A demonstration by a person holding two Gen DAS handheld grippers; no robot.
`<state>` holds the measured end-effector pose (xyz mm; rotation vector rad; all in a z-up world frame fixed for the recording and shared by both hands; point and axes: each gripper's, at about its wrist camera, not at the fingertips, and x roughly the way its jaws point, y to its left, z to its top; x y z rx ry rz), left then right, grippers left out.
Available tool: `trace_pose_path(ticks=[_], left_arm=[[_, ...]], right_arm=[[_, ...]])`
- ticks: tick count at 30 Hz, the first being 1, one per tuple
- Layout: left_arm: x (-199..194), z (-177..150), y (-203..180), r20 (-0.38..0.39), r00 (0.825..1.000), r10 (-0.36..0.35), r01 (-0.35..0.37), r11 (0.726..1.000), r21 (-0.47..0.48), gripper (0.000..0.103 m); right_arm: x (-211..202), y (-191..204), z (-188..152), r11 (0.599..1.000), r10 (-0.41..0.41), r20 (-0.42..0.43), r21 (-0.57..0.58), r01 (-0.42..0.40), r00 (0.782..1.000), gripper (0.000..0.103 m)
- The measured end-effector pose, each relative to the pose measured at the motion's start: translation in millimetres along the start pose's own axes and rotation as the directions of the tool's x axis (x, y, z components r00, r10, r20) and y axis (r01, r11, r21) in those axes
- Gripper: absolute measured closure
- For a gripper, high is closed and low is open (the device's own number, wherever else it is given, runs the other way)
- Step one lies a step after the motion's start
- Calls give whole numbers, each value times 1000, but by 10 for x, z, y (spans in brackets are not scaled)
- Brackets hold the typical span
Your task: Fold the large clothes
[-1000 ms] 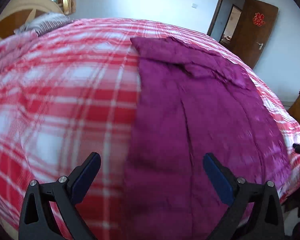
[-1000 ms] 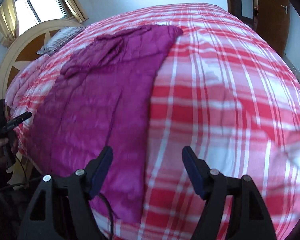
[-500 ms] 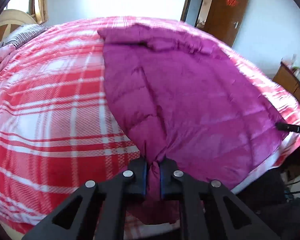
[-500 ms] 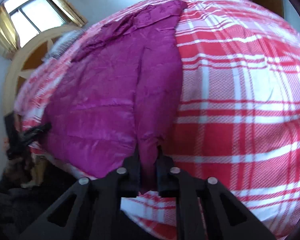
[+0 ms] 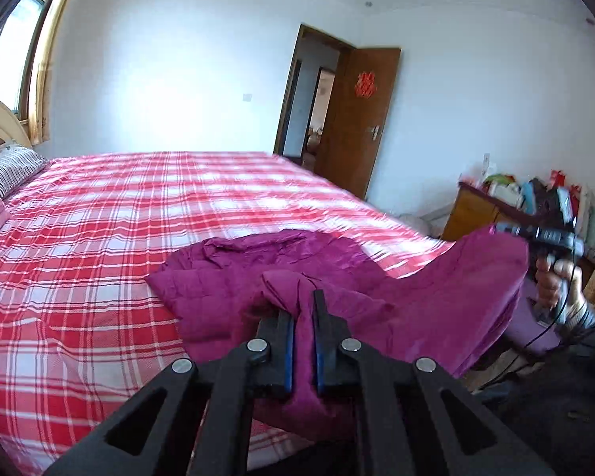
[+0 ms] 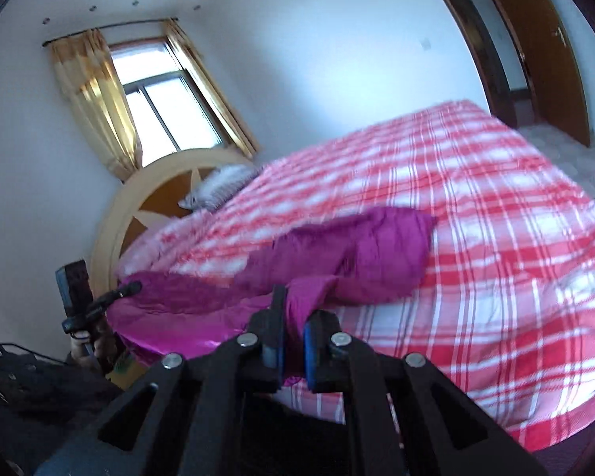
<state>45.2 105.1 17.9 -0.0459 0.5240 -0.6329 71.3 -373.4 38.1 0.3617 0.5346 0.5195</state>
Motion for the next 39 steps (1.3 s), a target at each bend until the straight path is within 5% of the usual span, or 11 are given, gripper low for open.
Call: trace_pose_path(ticks=[8,10,14,17,23,26,29,30,32,36,39], left_arm=[[1312,253,836,-131,977,166,-181,977,-113,75],[1561,282,1111,-157,962,222,-252,945,-208,55],[1611,406,1440,-152,914,376,-404,879,-253,53],[1451,483,1469,-68,886,460,-459,843,-280,38],[1980,517,768,-37,919,392,-394,913,-105,31],[2490,382,512,-60,886,460,-459,888,24,31],[2820,297,510,-82,832,548,-542,836,91,31],[2920,274,564,-102,822,560,-554,828,84,31],[3026,253,677,-132,801,584,-582,811,54,31],[3152,225,813,-178,779,601,-611,791,-1,31],[3229,222,868,-194,769,609,-622,783,-9,31]], right_arm=[[1154,-679,573,988,-97,-23,115,99,995,93],[1380,-875,639,980,-111,-40,164,116,993,94],[1920,-1345,766,947,-188,-91,247,205,978,94],[2178,-1612,751,927,-213,-141,285,245,967,93],[2674,-1607,846,927,-285,-172,200,317,943,93],[2885,-1771,845,896,-296,-195,282,343,935,83],[2829,-1854,795,831,-387,-177,358,425,905,42],[2756,-1776,788,825,-422,-140,350,443,896,28],[2649,-1494,764,844,-460,-61,279,458,886,26],[2903,-803,598,943,-332,-42,0,332,943,26],[3215,-531,388,951,-277,-62,-162,265,959,26]])
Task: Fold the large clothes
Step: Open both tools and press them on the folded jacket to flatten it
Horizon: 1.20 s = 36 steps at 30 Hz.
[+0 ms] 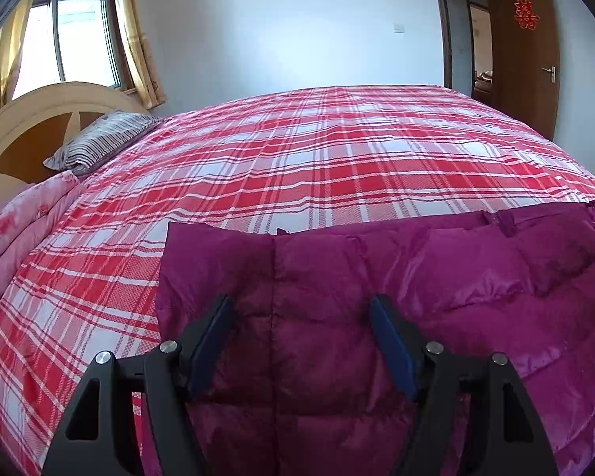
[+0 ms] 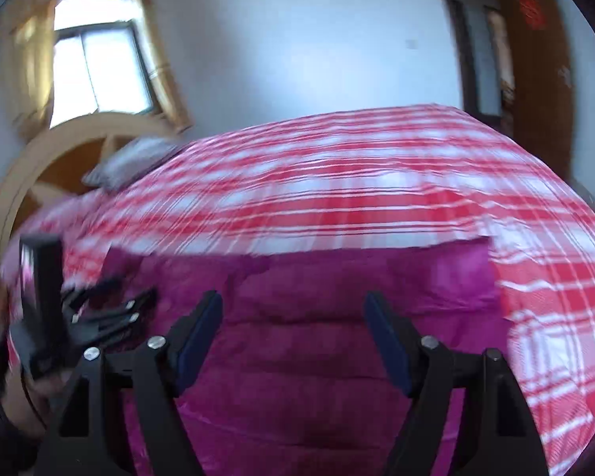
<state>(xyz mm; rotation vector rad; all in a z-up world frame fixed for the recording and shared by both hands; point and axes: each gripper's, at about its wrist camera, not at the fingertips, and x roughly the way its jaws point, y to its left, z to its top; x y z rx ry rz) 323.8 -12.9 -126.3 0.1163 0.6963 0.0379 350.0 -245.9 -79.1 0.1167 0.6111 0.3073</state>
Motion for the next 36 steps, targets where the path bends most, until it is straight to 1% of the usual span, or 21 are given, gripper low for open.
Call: trace_pose_path(ticks=[1,3,4,5,6,8,10,13,21,24,25,27,29,30,31,32,33,36], left_arm=[[14,11,6,-3,1000,0,0,1000,-5,31],[7,33,27,-3,1000,-10,10,1000,-14,31],[-22,50,19,6,1000,-17,17,1000,-16,31],[-47,55,3,19,1000,-16,16,1000,-9,31],[-54,49,-32,21,1000,-3,2,1000,14,31],[-2,10,-82,-2,1000,19,-19,999,37,31],[65,-53,-97,-18,999,31,-30,999,35,30],[101,-85,-99,-22,999,47,-47,999,28,27],[194,-100,-72,-57,997,43,-42,999,10,23],[107,-67,-80,-56,995,78,-78,997,4,23],[63,-59,-79,-52,996,69,-69,998,-5,23],[-75,-34,-94,-28,999,24,-25,999,-31,23],[-160,-8,-183,-1,1000,7,-7,1000,-8,23],[-169,-5,-274,14,1000,9,-10,999,35,23],[-154,-10,-323,16,1000,15,-16,998,58,23],[-106,-27,-374,9,1000,25,-25,996,81,23],[-11,-60,-407,-19,999,31,-29,995,95,23],[101,-88,-373,-48,999,14,-10,998,69,21]], right_arm=[[110,49,-43,1000,-5,-18,-23,5,1000,27],[324,25,-97,998,-59,-60,-33,57,996,27],[409,-37,-113,997,-73,-80,-18,72,994,27],[478,-142,-135,996,-89,-100,23,91,991,27],[476,-213,-170,993,-96,-111,57,103,989,27],[529,-314,-197,990,-78,-135,107,92,988,27],[553,-297,-199,991,-74,-140,103,89,987,26],[606,-223,-215,992,-81,-160,79,95,984,26],[747,-232,-215,991,-94,-197,74,111,976,26],[778,-218,-224,990,-106,-207,66,122,973,25],[786,-213,-228,990,-111,-210,63,126,971,25],[796,-188,-235,989,-122,-214,54,137,969,25],[806,-187,-231,989,-126,-215,51,140,968,25],[810,-188,-230,989,-128,-216,50,141,968,25],[812,-189,-229,989,-129,-217,49,143,968,24],[815,-189,-228,988,-131,-217,48,144,967,24],[815,-187,-231,988,-133,-217,47,146,967,24],[820,-187,-231,988,-135,-217,45,148,967,24]])
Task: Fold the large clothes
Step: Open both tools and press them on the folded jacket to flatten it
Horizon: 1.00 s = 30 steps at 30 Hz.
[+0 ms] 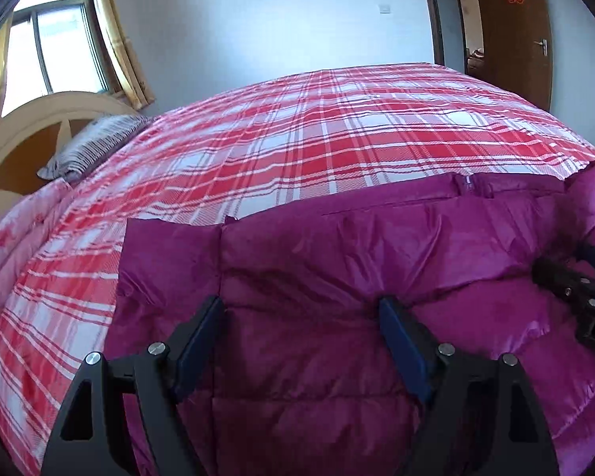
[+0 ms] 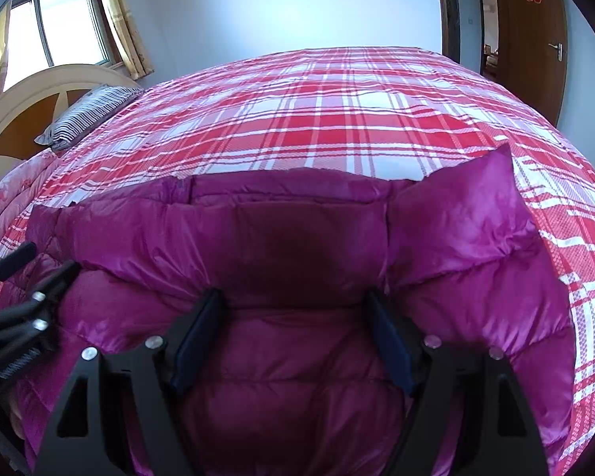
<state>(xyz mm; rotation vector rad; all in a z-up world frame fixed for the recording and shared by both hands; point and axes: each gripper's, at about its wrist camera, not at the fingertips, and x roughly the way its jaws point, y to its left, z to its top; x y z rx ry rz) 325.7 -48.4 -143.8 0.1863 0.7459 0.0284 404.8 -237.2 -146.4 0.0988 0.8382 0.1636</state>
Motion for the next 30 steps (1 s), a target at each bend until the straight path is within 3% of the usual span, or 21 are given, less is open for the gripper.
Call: trace_pose_path(ticks=[12,30], left_arm=[[162,-11,5,-50,999,0,-1,1000,-13,11],[198,-11,-2,-60,998,21,-22,1000,-11,8]], right_arm=[[50,33,5,1000,-23,-15,-16,23,1000,22],[122,98,20,996,-74,-39,-50,72,997,18]])
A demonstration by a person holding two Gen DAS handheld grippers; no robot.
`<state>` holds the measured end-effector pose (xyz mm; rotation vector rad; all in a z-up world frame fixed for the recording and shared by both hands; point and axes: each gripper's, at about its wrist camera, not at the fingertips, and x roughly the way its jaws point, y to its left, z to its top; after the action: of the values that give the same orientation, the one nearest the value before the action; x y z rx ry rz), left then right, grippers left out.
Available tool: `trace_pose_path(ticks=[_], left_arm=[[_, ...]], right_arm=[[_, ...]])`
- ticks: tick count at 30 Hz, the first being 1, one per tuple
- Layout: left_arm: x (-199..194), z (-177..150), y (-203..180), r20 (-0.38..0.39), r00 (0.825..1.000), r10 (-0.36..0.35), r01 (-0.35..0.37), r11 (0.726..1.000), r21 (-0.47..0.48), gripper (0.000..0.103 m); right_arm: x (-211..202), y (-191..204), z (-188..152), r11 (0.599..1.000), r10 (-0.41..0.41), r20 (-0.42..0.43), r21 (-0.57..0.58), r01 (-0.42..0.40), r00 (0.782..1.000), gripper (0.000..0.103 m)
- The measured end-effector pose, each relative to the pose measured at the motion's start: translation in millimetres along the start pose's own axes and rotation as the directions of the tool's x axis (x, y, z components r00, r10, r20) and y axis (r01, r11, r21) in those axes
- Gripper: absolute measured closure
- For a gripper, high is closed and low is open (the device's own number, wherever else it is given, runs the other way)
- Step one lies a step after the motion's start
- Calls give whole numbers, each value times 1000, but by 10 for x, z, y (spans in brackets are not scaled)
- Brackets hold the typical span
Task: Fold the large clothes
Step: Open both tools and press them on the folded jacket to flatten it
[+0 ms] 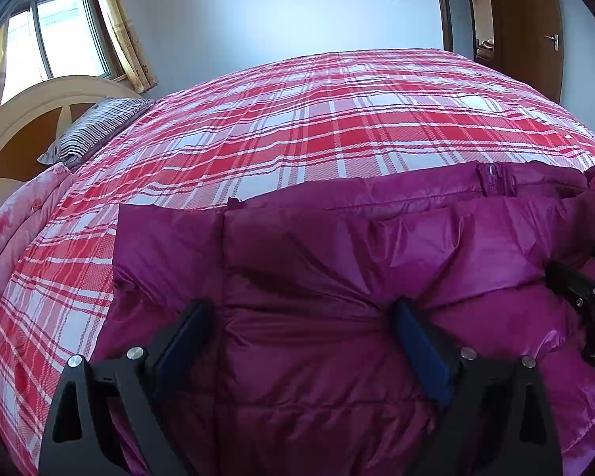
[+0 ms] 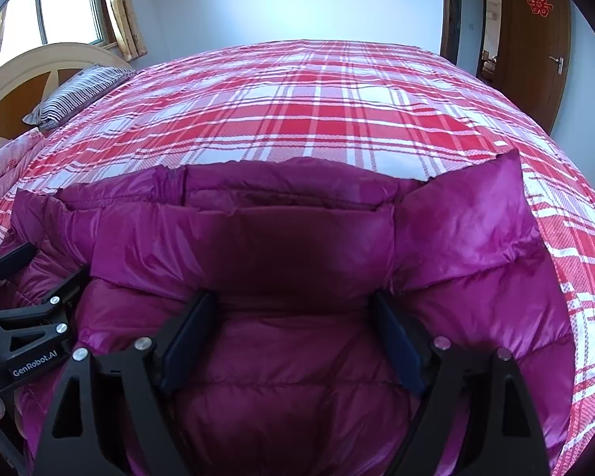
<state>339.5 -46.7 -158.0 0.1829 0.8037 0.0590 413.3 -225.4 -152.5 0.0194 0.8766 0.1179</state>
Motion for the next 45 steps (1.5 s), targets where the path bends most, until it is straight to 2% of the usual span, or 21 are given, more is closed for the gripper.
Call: trace_pose_path(ticks=[17,21,25,28,31,39,42,45], left_arm=[[9,-2,-30,7,1000,20,-20,1000,6,6],[9,-1,-36,10,1000,23,-23,1000,6,6],[16,-1,-36,10,1000,21,-21,1000,3,6],[13,-6,-38,12,1000,22,-22,1000,4,6],[5,-5,-44,14,1000,28,-28,1000,6,6],[-110,19,2,8,1000,23,-23,1000,-6,6],[-312,19,131,46,999,-6,7,999,-41,6],[-437,17,255,104,992,71,-68,997,-28,6]], right_arm=[[0,20,-1,1000,-16,-1,-6,16,1000,17],[-123,40,-13,999,-36,7,-5,36,999,17],[-471,111,-93,998,19,69,53,-23,997,16],[-605,309,-240,998,60,100,4,-61,993,13],[-527,444,-411,998,19,121,-61,-12,992,13],[-318,336,-437,998,46,80,-39,-43,996,10],[-310,320,-458,998,56,73,-36,-53,996,9],[-308,323,-468,998,54,81,-34,-51,995,9]])
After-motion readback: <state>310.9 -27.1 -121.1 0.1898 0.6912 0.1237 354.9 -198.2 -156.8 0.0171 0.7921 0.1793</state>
